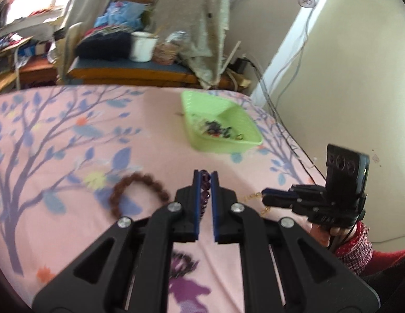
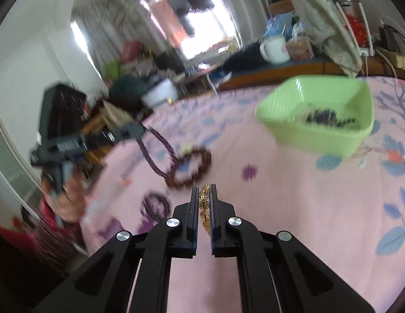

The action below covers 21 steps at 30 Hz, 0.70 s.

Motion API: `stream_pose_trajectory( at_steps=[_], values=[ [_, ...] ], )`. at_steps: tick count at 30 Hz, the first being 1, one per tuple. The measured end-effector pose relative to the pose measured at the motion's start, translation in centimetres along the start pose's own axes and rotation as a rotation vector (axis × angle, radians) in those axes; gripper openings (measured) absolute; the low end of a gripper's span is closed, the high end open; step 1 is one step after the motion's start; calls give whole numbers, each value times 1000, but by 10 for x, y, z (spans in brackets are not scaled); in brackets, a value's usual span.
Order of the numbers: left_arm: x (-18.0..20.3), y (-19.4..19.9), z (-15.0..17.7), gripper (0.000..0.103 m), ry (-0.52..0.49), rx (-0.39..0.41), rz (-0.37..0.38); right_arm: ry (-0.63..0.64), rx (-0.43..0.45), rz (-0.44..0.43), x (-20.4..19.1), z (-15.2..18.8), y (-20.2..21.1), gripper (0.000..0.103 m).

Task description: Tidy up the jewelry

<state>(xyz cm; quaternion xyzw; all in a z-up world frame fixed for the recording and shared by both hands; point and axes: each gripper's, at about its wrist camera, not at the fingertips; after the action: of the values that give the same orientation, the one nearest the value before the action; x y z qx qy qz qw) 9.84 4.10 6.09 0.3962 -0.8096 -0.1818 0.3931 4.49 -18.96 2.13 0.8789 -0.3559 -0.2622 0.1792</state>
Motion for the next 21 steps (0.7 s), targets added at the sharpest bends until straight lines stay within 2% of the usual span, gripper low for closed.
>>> stream_pose_trajectory(
  at_steps=[6, 11, 14, 16, 17, 18, 19, 20, 21],
  values=[
    [37, -32, -41, 6, -69, -10, 19, 19, 107, 52, 22, -60, 30, 0],
    [70, -66, -82, 7, -112, -13, 19, 20, 136, 126, 48, -101, 31, 0],
    [80, -93, -99, 7, -110, -12, -18, -38, 141, 162, 79, -115, 20, 0],
    [81, -120, -112, 7, -101, 35, -86, -76, 157, 213, 105, -117, 8, 0],
    [79, -132, -115, 12, -95, 47, -112, -90, 159, 235, 116, -115, 1, 0],
    [75, -144, -116, 35, -85, 37, -135, -103, 146, 265, 125, -114, -5, 0],
    [68, -167, -116, 49, -58, -16, -189, -123, 111, 320, 137, -109, -14, 1],
    [62, -179, -114, 49, -40, -56, -222, -149, 78, 356, 146, -101, -19, 11],
    [54, -189, -107, 49, -27, -97, -236, -179, 71, 348, 150, -93, -21, 13]
  ],
)
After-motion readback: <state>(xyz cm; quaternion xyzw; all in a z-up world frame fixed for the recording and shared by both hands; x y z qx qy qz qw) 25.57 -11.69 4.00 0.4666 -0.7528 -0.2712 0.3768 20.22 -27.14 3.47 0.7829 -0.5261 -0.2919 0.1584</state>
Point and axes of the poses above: each gripper's, at about its wrist camera, not at the fingertips, and y roughly against the way its jaws point, x to its right, z to its underside, and after that the axes turned 10 degrees about y, right-handed
